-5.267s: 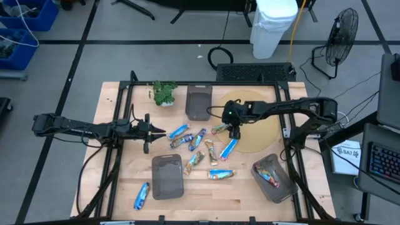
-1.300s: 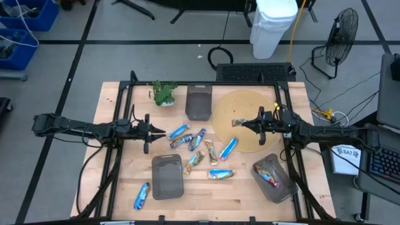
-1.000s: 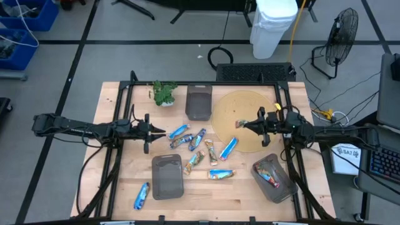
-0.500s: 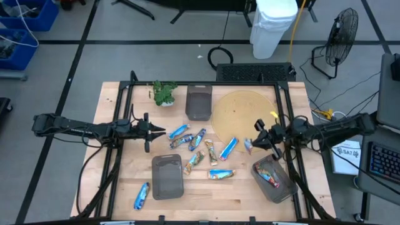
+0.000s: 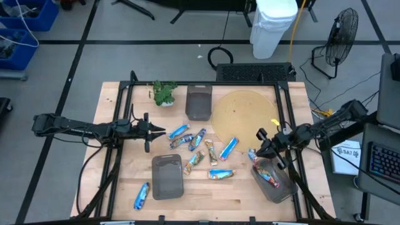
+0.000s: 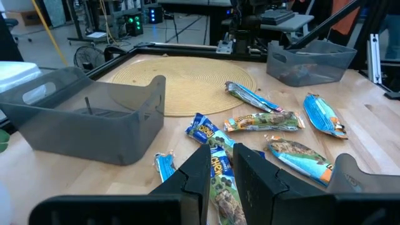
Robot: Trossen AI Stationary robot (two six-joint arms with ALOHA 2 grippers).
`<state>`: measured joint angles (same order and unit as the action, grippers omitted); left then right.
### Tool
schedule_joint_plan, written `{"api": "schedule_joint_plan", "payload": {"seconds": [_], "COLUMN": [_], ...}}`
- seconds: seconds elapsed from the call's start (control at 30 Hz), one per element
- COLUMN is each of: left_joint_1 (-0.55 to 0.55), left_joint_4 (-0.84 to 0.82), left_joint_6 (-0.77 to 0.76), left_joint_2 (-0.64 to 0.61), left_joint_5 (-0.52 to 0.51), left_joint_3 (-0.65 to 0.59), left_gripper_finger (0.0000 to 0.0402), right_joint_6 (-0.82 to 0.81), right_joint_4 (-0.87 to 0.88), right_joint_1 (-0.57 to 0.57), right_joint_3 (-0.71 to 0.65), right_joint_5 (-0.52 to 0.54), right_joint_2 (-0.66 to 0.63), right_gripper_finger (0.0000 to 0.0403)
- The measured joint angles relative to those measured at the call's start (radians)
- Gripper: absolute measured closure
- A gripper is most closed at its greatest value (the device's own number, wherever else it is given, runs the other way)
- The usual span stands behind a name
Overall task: Pick and place Granola Bars by type
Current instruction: Put the red granola bar into the bottom right black bin
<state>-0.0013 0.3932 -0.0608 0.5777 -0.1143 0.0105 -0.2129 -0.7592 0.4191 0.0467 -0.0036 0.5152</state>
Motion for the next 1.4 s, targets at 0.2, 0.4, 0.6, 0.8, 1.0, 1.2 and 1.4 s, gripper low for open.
{"api": "schedule_joint_plan", "payload": {"seconds": [0.2, 0.4, 0.6, 0.8, 1.0, 1.2, 1.4], "left_joint_1": [0.0, 0.0, 0.0, 0.0, 0.0, 0.0, 0.0], "left_joint_4": [0.0, -0.001, -0.001, -0.001, -0.001, -0.001, -0.001], "left_joint_6": [0.0, 0.0, 0.001, 0.001, 0.001, 0.001, 0.005], "left_joint_2": [0.0, 0.0, 0.0, 0.0, 0.0, 0.0, 0.0], "left_joint_5": [0.0, 0.0, 0.0, 0.0, 0.0, 0.0, 0.0], "left_joint_3": [0.0, 0.0, 0.0, 0.0, 0.0, 0.0, 0.0], "left_gripper_finger": [0.0327, 0.0327, 0.0327, 0.0327, 0.0327, 0.0327, 0.0327], "right_joint_6": [-0.029, -0.086, -0.189, -0.376, -0.566, -0.756, -0.916], "right_joint_4": [0.134, 0.346, 0.52, 0.697, 0.82, 0.931, 1.036], "right_joint_1": [0.134, 0.271, 0.408, 0.52, 0.588, 0.618, 0.626], "right_joint_3": [0.034, 0.145, 0.228, 0.276, 0.289, 0.289, 0.29], "right_joint_5": [0.184, 0.357, 0.458, 0.546, 0.579, 0.58, 0.578], "right_joint_2": [0.0, 0.0, 0.003, 0.005, 0.007, 0.024, 0.032], "right_gripper_finger": [0.0403, 0.0403, 0.0403, 0.0403, 0.0403, 0.0403, 0.0403]}}
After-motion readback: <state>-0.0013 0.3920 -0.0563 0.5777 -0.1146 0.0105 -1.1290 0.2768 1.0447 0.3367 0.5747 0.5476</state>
